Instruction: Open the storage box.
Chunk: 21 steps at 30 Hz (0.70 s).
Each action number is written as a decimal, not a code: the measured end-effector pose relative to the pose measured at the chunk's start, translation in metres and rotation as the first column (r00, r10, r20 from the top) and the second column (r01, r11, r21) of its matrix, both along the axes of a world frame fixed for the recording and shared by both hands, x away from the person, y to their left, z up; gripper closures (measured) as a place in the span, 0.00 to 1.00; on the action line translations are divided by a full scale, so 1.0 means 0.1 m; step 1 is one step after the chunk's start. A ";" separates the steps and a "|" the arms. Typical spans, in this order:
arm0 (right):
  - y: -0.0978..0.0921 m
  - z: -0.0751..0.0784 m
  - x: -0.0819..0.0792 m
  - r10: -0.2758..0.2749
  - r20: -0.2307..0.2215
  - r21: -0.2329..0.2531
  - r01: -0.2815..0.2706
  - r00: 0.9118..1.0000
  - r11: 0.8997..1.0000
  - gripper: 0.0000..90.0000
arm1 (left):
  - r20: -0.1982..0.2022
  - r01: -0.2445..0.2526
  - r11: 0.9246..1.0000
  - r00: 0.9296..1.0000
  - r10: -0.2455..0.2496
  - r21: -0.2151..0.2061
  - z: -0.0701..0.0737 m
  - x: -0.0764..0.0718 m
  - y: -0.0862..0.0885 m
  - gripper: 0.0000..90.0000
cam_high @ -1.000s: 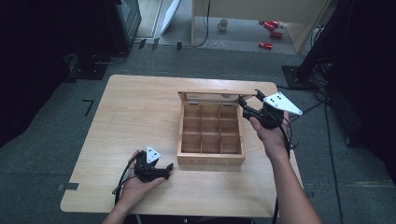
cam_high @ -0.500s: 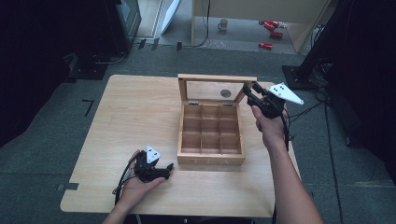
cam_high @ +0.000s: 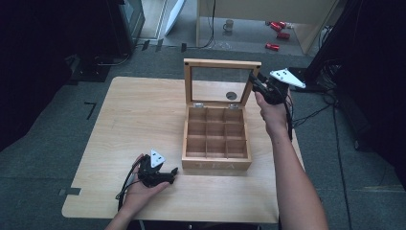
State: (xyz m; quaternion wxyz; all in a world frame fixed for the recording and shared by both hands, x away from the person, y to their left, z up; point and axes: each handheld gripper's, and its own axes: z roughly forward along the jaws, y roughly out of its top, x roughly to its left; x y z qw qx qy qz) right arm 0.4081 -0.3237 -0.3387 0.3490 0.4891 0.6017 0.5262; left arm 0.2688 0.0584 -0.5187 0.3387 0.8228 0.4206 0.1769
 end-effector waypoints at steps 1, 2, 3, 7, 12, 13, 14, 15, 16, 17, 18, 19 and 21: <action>0.01 0.01 0.03 -0.011 -0.006 0.000 0.011 1.000 1.000 0.74 | -0.002 0.000 1.000 1.000 0.000 0.000 0.00 0.00 0.00 0.17; 0.02 0.02 0.07 -0.021 -0.010 -0.001 0.021 1.000 1.000 0.74 | -0.001 0.000 1.000 1.000 0.000 -0.001 0.00 0.00 0.00 0.17; 0.03 0.02 0.11 -0.030 -0.016 0.000 0.030 0.999 1.000 0.74 | -0.001 0.000 1.000 1.000 0.000 -0.001 0.00 0.00 0.00 0.17; 0.06 0.04 0.24 -0.061 -0.032 -0.004 0.060 0.998 0.998 0.75 | 0.000 0.000 1.000 1.000 0.000 -0.001 0.00 0.00 0.00 0.17; 0.07 0.05 0.38 -0.074 -0.060 0.007 0.074 0.996 0.997 0.75 | 0.002 0.001 1.000 1.000 -0.001 -0.001 0.00 0.00 0.00 0.17; 0.07 0.05 0.41 -0.075 -0.062 0.005 0.075 0.995 0.997 0.75 | 0.001 0.001 1.000 1.000 -0.001 -0.001 0.00 0.00 0.00 0.17; 0.07 0.05 0.43 -0.081 -0.066 0.005 0.081 0.995 0.997 0.75 | 0.001 0.001 1.000 1.000 -0.001 -0.002 0.00 0.00 0.00 0.17; 0.08 0.06 0.45 -0.085 -0.073 0.003 0.086 0.994 0.996 0.75 | 0.001 0.002 1.000 1.000 -0.002 -0.002 0.00 0.00 0.00 0.17; 0.08 0.06 0.48 -0.092 -0.078 0.001 0.092 0.993 0.996 0.75 | 0.001 0.002 1.000 1.000 -0.002 -0.002 0.00 0.00 0.00 0.17; 0.09 0.06 0.49 -0.097 -0.083 -0.002 0.098 0.992 0.995 0.75 | 0.001 0.002 1.000 1.000 -0.002 -0.002 0.00 0.00 0.00 0.17; 0.10 0.07 0.52 -0.108 -0.088 -0.005 0.108 0.990 0.994 0.75 | 0.002 0.002 1.000 1.000 -0.002 -0.002 0.00 0.00 0.00 0.17; 0.11 0.07 0.54 -0.115 -0.094 -0.007 0.114 0.989 0.993 0.75 | 0.001 0.002 1.000 1.000 -0.002 -0.002 0.00 0.00 0.00 0.17; 0.13 0.07 0.57 -0.126 -0.099 -0.009 0.126 0.987 0.992 0.75 | 0.002 0.001 1.000 1.000 -0.001 -0.003 0.00 0.00 0.00 0.17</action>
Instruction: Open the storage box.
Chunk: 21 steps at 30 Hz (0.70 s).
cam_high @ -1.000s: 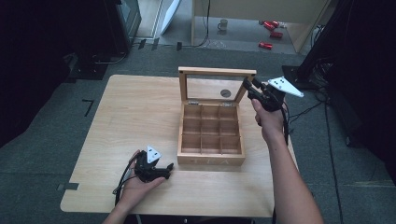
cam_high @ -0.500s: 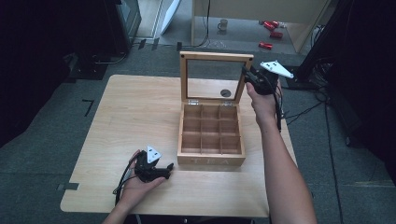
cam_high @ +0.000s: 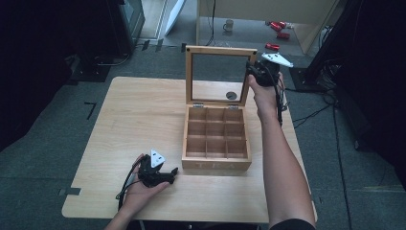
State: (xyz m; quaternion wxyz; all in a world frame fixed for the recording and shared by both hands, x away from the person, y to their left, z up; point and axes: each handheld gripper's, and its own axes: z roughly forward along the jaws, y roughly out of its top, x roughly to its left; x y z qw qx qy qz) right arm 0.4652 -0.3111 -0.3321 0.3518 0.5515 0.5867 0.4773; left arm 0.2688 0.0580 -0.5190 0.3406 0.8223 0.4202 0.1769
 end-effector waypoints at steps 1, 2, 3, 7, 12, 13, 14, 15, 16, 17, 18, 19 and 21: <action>0.01 0.00 0.02 -0.006 0.000 -0.004 0.006 1.000 1.000 0.75 | 0.000 0.000 1.000 1.000 0.000 0.000 0.00 0.00 0.00 0.17; 0.01 0.00 0.03 -0.009 -0.002 -0.005 0.009 1.000 1.000 0.75 | 0.000 0.000 1.000 1.000 0.000 -0.001 0.00 0.00 0.00 0.17; 0.01 -0.01 0.04 -0.010 -0.002 -0.004 0.010 1.000 1.000 0.75 | 0.000 0.000 1.000 1.000 0.000 -0.001 0.00 0.00 0.00 0.17; -0.01 -0.02 0.06 0.006 0.004 0.002 -0.006 1.000 1.000 0.75 | 0.002 0.001 1.000 1.000 -0.001 -0.003 0.00 0.00 0.00 0.17; -0.06 -0.01 0.06 0.023 -0.011 0.059 -0.023 1.000 0.998 0.75 | 0.002 0.000 1.000 1.000 0.000 -0.005 0.00 0.00 0.00 0.17; -0.08 -0.01 0.05 0.026 -0.010 0.080 -0.025 1.000 0.996 0.75 | 0.002 0.001 1.000 1.000 -0.001 -0.003 0.00 0.00 0.00 0.17; -0.11 -0.01 0.05 0.042 -0.010 0.110 -0.040 0.999 0.993 0.75 | 0.002 0.000 1.000 1.000 0.000 -0.003 0.00 0.00 0.00 0.17; -0.13 0.00 0.05 0.055 -0.010 0.142 -0.053 0.998 0.988 0.75 | 0.002 0.000 1.000 1.000 0.000 -0.002 0.00 0.00 0.00 0.17; -0.13 0.00 0.05 0.054 -0.010 0.151 -0.052 0.998 0.987 0.75 | 0.002 0.001 1.000 1.000 -0.001 -0.002 0.00 0.00 0.00 0.17; -0.14 0.00 0.04 0.050 -0.011 0.146 -0.048 0.999 0.988 0.75 | 0.002 0.001 1.000 1.000 -0.001 -0.001 0.00 0.00 0.00 0.17; -0.14 -0.01 0.03 0.052 -0.012 0.142 -0.050 0.999 0.989 0.75 | 0.001 0.002 1.000 1.000 -0.002 0.000 0.00 0.00 0.00 0.17; -0.13 -0.01 0.02 0.051 -0.014 0.141 -0.049 0.999 0.989 0.75 | 0.000 0.002 1.000 1.000 -0.002 0.000 0.00 0.00 0.00 0.17; -0.13 -0.03 -0.02 0.050 -0.014 0.128 -0.048 0.999 0.991 0.75 | 0.001 0.001 1.000 1.000 -0.001 -0.001 0.00 0.00 0.00 0.17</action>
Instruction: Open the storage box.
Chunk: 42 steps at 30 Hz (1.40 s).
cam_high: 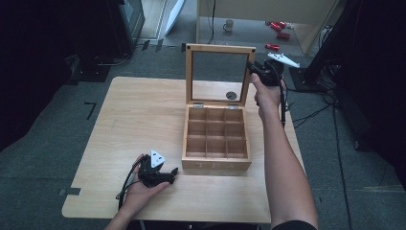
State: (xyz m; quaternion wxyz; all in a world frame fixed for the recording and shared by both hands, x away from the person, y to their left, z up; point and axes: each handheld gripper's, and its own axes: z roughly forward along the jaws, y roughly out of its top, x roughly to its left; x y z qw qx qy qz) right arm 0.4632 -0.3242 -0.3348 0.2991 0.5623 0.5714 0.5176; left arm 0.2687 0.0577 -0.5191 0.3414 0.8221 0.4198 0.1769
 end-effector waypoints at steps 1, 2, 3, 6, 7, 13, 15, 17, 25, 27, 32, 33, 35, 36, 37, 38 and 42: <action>0.00 -0.01 -0.02 0.001 -0.002 -0.006 -0.001 1.000 1.000 0.74 | -0.001 0.000 1.000 1.000 0.000 0.000 0.00 0.00 0.00 0.17; 0.00 -0.02 -0.05 -0.001 0.000 -0.017 0.001 1.000 1.000 0.74 | -0.001 0.000 1.000 1.000 0.000 0.000 0.00 0.00 0.00 0.17; 0.00 -0.04 -0.08 -0.002 -0.002 -0.023 0.002 1.000 1.000 0.74 | -0.001 0.000 1.000 1.000 0.000 0.000 0.00 0.00 0.00 0.17; -0.02 -0.10 -0.19 0.006 -0.003 -0.031 -0.006 1.000 1.000 0.73 | -0.001 -0.001 1.000 1.000 0.001 -0.002 0.00 0.00 0.00 0.17; -0.02 -0.13 -0.23 0.009 -0.004 -0.045 -0.009 1.000 0.999 0.73 | -0.001 -0.001 1.000 1.000 0.001 -0.002 0.00 0.00 0.00 0.17; -0.08 -0.32 -0.52 0.019 -0.034 -0.086 -0.022 0.999 0.996 0.64 | -0.001 0.001 1.000 1.000 -0.001 0.001 0.00 0.00 0.00 0.17; -0.10 -0.38 -0.64 0.028 -0.040 -0.093 -0.031 0.999 0.995 0.57 | -0.001 0.001 1.000 1.000 -0.001 0.001 0.00 0.00 0.00 0.17; -0.11 -0.45 -0.77 0.043 -0.053 -0.104 -0.048 0.998 0.993 0.50 | -0.001 0.001 1.000 1.000 -0.001 0.001 0.00 0.00 0.00 0.17; -0.13 -0.65 -1.22 0.052 -0.104 -0.167 -0.069 0.993 0.984 0.19 | 0.000 0.002 1.000 1.000 -0.002 0.003 0.00 0.00 0.00 0.17; -0.14 -0.70 -1.32 0.047 -0.109 -0.179 -0.066 0.993 0.982 0.15 | 0.001 0.001 1.000 1.000 -0.001 0.001 0.00 0.00 0.00 0.17; -0.20 -0.84 -1.57 0.034 -0.125 -0.177 -0.056 0.992 0.983 0.13 | 0.001 -0.003 1.000 1.000 0.003 -0.002 0.00 0.00 0.00 0.17; -0.21 -0.87 -1.61 0.030 -0.130 -0.177 -0.053 0.991 0.983 0.12 | 0.001 -0.002 1.000 1.000 0.002 -0.001 0.00 0.00 0.00 0.17; -0.25 -0.93 -1.69 0.021 -0.143 -0.181 -0.047 0.990 0.982 0.11 | 0.001 0.000 1.000 1.000 0.000 0.001 0.00 0.00 0.00 0.17; -0.27 -0.96 -1.73 0.019 -0.147 -0.179 -0.045 0.989 0.983 0.11 | 0.001 -0.001 1.000 1.000 0.001 0.001 0.00 0.00 0.00 0.17; -0.29 -1.00 -1.78 0.017 -0.155 -0.176 -0.045 0.988 0.983 0.10 | 0.001 -0.001 1.000 1.000 0.001 0.001 0.00 0.00 0.00 0.17; -0.30 -1.03 -1.81 0.013 -0.162 -0.181 -0.043 0.987 0.983 0.10 | 0.001 -0.001 1.000 1.000 0.001 0.001 0.00 0.00 0.00 0.17; -0.36 -1.15 -1.97 -0.001 -0.176 -0.191 -0.034 0.984 0.981 0.10 | 0.001 -0.001 1.000 1.000 0.001 0.001 0.00 0.00 0.00 0.17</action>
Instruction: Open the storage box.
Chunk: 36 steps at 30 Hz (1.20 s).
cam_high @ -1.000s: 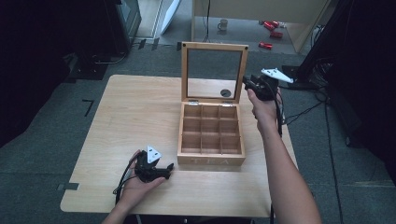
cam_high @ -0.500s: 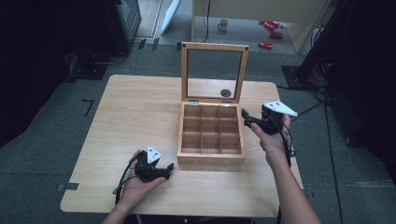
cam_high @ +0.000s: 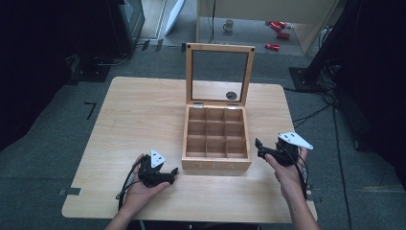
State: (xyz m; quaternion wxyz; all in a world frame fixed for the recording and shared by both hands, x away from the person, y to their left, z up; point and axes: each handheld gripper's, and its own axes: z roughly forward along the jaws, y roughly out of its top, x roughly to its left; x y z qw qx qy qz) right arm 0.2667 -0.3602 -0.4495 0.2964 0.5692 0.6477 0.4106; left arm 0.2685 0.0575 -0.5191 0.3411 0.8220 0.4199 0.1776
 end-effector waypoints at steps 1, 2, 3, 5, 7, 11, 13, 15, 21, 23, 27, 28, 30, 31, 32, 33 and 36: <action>-0.02 -0.03 -0.04 -0.005 -0.005 -0.001 0.005 1.000 1.000 0.10 | 0.001 -0.001 1.000 1.000 0.001 -0.001 0.00 0.00 0.00 0.17; -0.03 -0.05 -0.06 -0.006 -0.008 -0.002 0.006 1.000 1.000 0.10 | 0.000 -0.001 1.000 1.000 0.001 0.000 0.00 0.00 0.00 0.17; -0.05 -0.09 -0.11 -0.014 -0.012 -0.007 0.014 1.000 1.000 0.10 | 0.001 -0.001 1.000 1.000 0.001 -0.001 0.00 0.00 0.00 0.17; -0.10 -0.16 -0.17 -0.026 -0.025 0.001 0.026 0.999 1.000 0.09 | 0.001 0.000 1.000 1.000 0.000 -0.001 0.00 0.00 0.00 0.17; -0.15 -0.21 -0.24 -0.035 -0.039 0.016 0.036 0.999 0.999 0.09 | 0.001 0.000 1.000 1.000 0.000 0.000 0.00 0.00 0.00 0.17; -0.23 -0.32 -0.37 -0.045 -0.059 0.008 0.046 0.997 0.999 0.09 | 0.001 0.000 1.000 1.000 0.000 0.000 0.00 0.00 0.00 0.17; -0.27 -0.38 -0.43 -0.050 -0.073 0.002 0.050 0.996 0.999 0.09 | 0.000 0.000 1.000 1.000 0.000 0.000 0.00 0.00 0.00 0.17; -0.30 -0.44 -0.48 -0.056 -0.089 0.002 0.057 0.994 0.998 0.09 | 0.001 -0.001 1.000 1.000 0.001 -0.001 0.00 0.00 0.00 0.17; -0.36 -0.57 -0.65 -0.054 -0.138 -0.040 0.049 0.989 0.998 0.06 | 0.000 -0.002 1.000 1.000 0.002 -0.002 0.00 0.00 0.00 0.17; -0.37 -0.62 -0.68 -0.050 -0.162 -0.058 0.041 0.986 0.997 0.05 | 0.000 -0.002 1.000 1.000 0.002 -0.002 0.00 0.00 0.00 0.17; -0.40 -0.69 -0.70 -0.063 -0.201 -0.086 0.047 0.978 0.995 0.04 | -0.001 -0.001 1.000 1.000 0.001 -0.001 0.00 0.00 0.00 0.17; -0.39 -0.72 -0.70 -0.071 -0.209 -0.103 0.050 0.975 0.993 0.04 | -0.001 -0.001 1.000 1.000 0.001 0.000 0.00 0.00 0.00 0.17; -0.38 -0.76 -0.70 -0.072 -0.239 -0.101 0.049 0.968 0.994 0.04 | -0.001 -0.001 1.000 1.000 0.001 0.000 0.00 0.00 0.00 0.17; -0.38 -0.76 -0.70 -0.075 -0.237 -0.107 0.051 0.969 0.993 0.04 | -0.001 -0.001 1.000 1.000 0.001 -0.001 0.00 -0.01 0.00 0.17; -0.37 -0.76 -0.70 -0.073 -0.234 -0.113 0.047 0.969 0.992 0.04 | -0.001 -0.002 1.000 1.000 0.002 -0.001 0.00 -0.01 0.00 0.17; -0.37 -0.77 -0.70 -0.075 -0.242 -0.102 0.051 0.967 0.993 0.04 | -0.001 -0.002 1.000 1.000 0.002 0.000 0.00 -0.01 0.00 0.17; -0.38 -0.77 -0.69 -0.072 -0.245 -0.098 0.049 0.967 0.994 0.03 | -0.001 -0.003 1.000 1.000 0.003 -0.001 0.00 -0.01 0.00 0.17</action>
